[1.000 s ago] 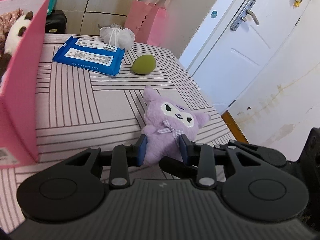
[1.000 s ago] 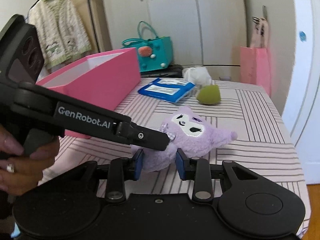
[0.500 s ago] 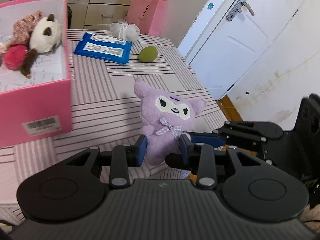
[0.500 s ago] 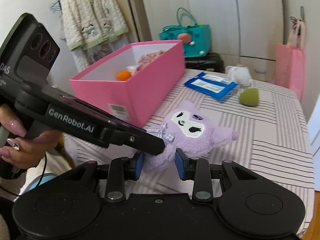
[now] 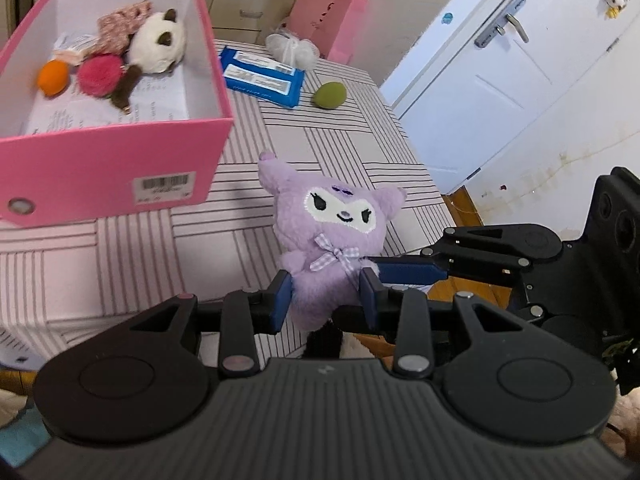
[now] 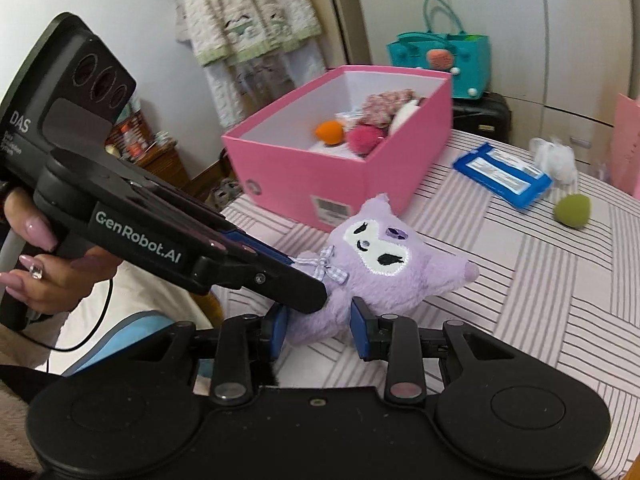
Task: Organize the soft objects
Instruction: 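Carry the purple plush with both tools and lower it into the pink box, then open both tools to release the purple plush in the box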
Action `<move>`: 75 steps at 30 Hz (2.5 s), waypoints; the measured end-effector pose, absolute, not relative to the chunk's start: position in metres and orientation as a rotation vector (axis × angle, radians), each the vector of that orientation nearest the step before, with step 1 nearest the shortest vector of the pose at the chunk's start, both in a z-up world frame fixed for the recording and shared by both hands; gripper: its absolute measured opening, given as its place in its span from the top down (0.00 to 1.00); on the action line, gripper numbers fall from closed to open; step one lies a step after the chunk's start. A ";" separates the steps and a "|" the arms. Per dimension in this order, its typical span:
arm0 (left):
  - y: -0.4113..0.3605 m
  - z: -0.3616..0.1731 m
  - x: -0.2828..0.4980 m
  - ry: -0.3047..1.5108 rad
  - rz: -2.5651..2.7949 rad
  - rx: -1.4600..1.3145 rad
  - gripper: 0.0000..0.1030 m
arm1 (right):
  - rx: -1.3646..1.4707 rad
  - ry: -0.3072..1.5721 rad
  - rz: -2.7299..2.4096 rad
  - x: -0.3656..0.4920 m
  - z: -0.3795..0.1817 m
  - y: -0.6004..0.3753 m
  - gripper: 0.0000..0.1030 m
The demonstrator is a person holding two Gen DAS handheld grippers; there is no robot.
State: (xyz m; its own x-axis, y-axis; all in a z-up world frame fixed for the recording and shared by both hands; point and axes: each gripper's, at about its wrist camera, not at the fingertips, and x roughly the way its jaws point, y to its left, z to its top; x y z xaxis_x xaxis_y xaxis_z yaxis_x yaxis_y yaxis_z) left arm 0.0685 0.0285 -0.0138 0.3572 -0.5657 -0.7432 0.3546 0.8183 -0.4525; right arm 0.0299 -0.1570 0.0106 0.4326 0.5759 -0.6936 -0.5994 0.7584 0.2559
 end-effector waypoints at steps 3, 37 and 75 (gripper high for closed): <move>0.042 -0.005 0.062 1.047 -0.586 -0.256 0.66 | -0.031 0.862 0.775 0.030 0.019 -0.151 0.63; 0.146 0.033 0.161 0.767 -0.285 -0.309 0.65 | -0.098 0.741 0.958 0.183 0.054 -0.039 0.62; 0.101 0.063 0.100 0.648 -0.299 0.052 0.53 | -0.154 0.772 0.842 0.143 0.067 -0.103 0.57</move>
